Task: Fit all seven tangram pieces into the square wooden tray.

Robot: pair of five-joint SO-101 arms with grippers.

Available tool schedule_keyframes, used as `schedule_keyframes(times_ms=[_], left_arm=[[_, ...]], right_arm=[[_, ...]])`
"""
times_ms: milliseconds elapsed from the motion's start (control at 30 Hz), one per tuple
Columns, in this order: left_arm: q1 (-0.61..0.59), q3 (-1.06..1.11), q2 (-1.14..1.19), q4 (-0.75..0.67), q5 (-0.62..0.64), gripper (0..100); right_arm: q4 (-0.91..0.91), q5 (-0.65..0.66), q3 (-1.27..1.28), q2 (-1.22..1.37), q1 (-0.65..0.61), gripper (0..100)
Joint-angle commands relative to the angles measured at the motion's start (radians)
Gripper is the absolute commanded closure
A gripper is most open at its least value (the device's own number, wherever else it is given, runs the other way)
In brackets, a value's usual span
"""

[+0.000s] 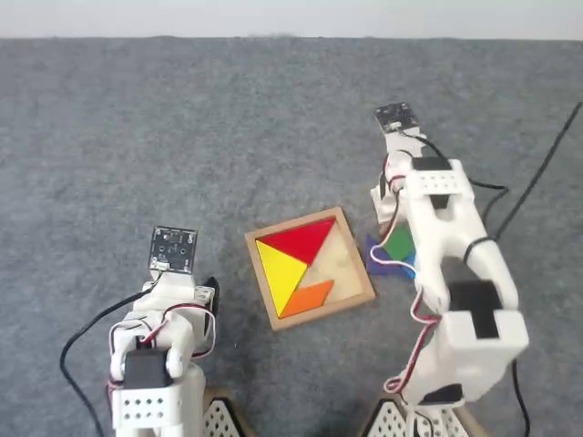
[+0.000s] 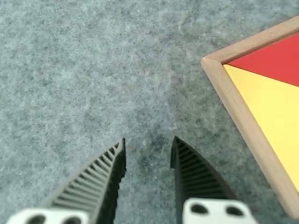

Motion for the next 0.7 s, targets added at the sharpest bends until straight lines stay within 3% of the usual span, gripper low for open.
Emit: schedule_keyframes(times_ms=[0, 533, 667], left_arm=[[0.000, -0.008, -0.028, 0.009, -0.006, 85], [0.000, -0.008, -0.028, 0.009, -0.006, 85], [0.000, -0.008, -0.028, 0.009, -0.006, 85]], right_arm=[[0.028, -0.021, -0.097, 0.033, 0.005, 83.9], [0.056, -0.083, -0.101, 0.068, -0.031, 83.6], [0.087, -0.086, -0.103, 0.068, -0.033, 77.2]])
